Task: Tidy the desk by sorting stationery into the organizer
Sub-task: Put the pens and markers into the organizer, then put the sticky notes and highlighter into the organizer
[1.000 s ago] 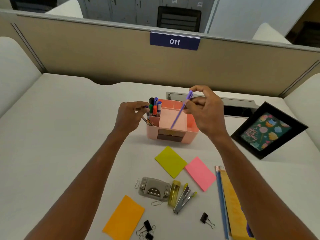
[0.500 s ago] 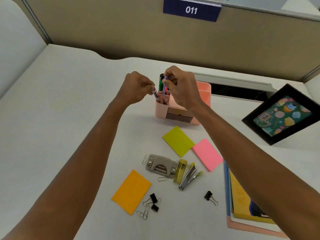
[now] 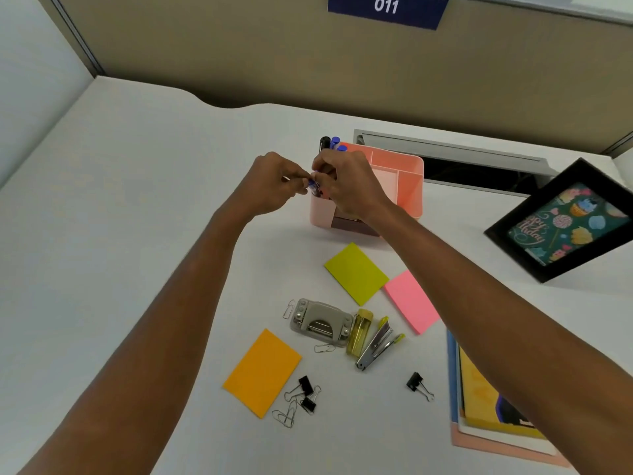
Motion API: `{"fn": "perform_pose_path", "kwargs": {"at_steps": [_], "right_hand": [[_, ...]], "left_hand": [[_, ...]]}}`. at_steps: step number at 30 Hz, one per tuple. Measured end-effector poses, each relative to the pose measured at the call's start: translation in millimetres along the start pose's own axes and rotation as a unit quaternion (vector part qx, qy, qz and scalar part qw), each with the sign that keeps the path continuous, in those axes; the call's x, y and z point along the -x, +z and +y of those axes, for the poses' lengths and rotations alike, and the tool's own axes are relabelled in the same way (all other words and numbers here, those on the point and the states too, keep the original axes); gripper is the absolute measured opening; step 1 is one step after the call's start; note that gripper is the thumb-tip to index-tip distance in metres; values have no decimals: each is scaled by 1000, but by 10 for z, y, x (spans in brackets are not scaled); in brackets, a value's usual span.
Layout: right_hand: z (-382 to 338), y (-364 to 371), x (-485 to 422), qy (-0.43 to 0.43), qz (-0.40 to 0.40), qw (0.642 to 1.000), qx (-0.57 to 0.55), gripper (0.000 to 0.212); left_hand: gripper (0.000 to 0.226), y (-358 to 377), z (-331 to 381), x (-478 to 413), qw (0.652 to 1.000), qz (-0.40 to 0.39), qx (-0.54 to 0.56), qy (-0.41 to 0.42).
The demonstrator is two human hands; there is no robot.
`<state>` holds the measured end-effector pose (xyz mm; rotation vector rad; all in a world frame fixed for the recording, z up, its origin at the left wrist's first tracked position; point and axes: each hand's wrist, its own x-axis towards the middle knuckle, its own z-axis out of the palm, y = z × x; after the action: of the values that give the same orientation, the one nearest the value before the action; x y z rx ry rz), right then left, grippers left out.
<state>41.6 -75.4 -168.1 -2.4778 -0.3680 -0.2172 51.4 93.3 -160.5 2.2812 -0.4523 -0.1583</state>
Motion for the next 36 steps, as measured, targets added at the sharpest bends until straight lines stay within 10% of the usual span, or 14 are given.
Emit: {"fn": "perform_pose_path", "kwargs": {"at_steps": [11, 19, 27, 36], "right_hand": [[-30, -210, -54, 83, -59, 992, -77, 28], [97, -680, 538, 130, 152, 961, -192, 27], [-14, -140, 1878, 280, -101, 954, -28, 10], [-240, 205, 2143, 346, -139, 920, 117, 28]], "left_hand": [[17, 51, -138, 126, 995, 70, 48, -49], [13, 340, -409, 554, 992, 124, 1, -31], [53, 1090, -758, 1749, 986, 65, -146, -40], [60, 1277, -618, 2435, 976, 18, -214, -29]]}}
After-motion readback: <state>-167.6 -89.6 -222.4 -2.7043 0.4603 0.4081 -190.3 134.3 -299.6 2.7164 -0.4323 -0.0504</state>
